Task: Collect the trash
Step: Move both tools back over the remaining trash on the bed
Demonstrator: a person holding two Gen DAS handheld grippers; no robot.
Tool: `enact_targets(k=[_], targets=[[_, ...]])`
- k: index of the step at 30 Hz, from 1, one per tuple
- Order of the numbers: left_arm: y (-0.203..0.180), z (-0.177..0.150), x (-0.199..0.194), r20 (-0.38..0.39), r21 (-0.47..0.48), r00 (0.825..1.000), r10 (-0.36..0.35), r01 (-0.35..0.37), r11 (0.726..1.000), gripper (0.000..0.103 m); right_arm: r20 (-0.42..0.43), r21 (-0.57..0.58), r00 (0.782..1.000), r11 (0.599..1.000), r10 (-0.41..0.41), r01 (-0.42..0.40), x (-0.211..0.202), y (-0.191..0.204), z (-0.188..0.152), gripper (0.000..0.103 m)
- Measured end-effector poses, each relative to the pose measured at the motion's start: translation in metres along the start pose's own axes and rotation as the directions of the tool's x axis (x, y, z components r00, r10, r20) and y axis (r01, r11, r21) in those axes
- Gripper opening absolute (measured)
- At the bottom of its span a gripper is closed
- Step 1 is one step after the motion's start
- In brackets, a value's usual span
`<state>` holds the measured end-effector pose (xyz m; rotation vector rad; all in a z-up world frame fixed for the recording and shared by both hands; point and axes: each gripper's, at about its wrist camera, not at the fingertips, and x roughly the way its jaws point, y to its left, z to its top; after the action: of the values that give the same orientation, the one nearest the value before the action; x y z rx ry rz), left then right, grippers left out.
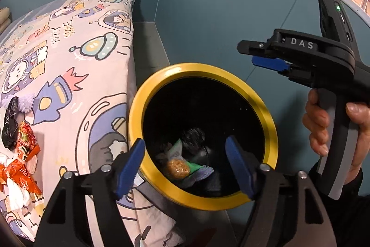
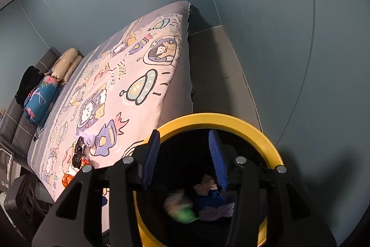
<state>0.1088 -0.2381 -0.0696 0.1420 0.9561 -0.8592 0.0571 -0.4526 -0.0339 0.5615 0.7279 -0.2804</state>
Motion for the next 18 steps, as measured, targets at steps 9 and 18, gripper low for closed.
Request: enact_targets(k=[9,18], targets=[[0.03,0.005,-0.015,0.032,-0.11,0.999,0.044,-0.04,0.993,0.086,-0.011,-0.025,0.999,0.999,0.039,-0.039,-0.001,0.008,-0.003,0.046],[0.052,0.01,-0.031,0.06,-0.159,0.991,0.119,-0.108,0.981,0.091,-0.046,-0.059,0.991,0.99,0.124,-0.127,0.005,0.02,-0.01,0.053]])
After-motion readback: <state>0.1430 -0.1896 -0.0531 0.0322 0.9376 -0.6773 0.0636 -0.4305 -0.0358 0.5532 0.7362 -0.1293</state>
